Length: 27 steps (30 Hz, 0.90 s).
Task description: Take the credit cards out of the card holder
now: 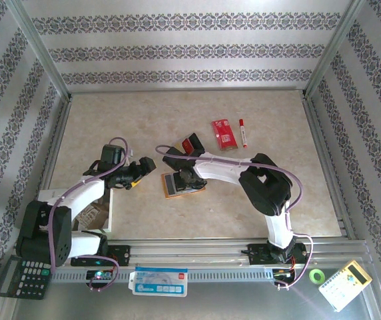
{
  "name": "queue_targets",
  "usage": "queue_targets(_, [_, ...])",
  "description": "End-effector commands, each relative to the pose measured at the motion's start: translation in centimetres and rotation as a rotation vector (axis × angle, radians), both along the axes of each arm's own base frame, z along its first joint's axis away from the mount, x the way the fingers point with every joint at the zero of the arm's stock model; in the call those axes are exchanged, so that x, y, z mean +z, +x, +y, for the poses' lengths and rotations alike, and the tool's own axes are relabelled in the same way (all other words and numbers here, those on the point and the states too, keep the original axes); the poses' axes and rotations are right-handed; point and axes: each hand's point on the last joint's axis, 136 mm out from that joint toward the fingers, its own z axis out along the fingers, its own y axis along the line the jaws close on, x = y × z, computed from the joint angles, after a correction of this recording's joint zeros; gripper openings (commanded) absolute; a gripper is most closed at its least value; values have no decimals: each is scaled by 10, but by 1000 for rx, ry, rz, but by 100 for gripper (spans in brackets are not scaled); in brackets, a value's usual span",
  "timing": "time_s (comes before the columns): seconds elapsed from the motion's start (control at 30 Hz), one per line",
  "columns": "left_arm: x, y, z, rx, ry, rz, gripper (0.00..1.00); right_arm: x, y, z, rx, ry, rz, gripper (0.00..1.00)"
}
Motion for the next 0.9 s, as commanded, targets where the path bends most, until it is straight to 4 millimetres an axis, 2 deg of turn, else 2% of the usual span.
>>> queue_targets(0.0, [12,7,-9,-23,-70,-26,91,-26,-18,-10,-23,-5,106,42])
queue_targets(0.13, [15,10,-27,-79,-115,-32,83,-18,-20,8,-31,97,135,34])
queue_targets(0.3, [9,11,-46,-120,-143,-9,67,-14,-20,18,-45,149,147,31])
queue_targets(0.43, [7,11,-59,-146,-167,-3,55,-17,-20,16,-62,147,148,29])
queue_targets(0.57, [-2,8,-70,-170,-169,25,47,-19,-20,11,-79,134,142,26])
queue_targets(0.67, [-8,7,-77,-184,-170,44,43,-18,-18,7,-88,129,135,25])
queue_targets(0.87, [-23,1,-84,-226,-154,88,42,-15,-14,2,-103,126,112,24])
